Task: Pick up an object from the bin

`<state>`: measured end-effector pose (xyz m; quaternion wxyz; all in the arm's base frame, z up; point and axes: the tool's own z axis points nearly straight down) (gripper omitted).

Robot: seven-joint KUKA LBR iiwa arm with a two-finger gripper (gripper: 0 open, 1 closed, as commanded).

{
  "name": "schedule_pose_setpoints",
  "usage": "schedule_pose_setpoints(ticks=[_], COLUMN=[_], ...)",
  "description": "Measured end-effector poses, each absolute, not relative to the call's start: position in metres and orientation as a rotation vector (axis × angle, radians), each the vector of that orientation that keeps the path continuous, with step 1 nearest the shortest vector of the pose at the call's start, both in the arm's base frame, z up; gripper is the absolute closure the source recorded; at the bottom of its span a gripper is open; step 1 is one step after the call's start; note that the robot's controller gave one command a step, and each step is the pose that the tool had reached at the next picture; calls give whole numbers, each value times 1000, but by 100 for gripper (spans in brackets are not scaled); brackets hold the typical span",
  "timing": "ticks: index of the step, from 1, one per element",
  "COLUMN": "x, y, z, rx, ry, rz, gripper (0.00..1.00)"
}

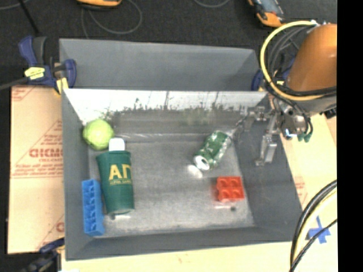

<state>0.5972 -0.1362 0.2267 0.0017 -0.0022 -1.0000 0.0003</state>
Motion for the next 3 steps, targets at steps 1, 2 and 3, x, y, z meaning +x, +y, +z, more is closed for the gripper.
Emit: schedule_pose_setpoints(ticks=[1, 2, 3], x=[599, 615, 639], y=[-136, -119, -88], z=[232, 184, 161], rx=[-1, 234, 587], ry=[-3147, -3140, -3093], rz=[4, 4, 4], gripper=[0, 0, 0])
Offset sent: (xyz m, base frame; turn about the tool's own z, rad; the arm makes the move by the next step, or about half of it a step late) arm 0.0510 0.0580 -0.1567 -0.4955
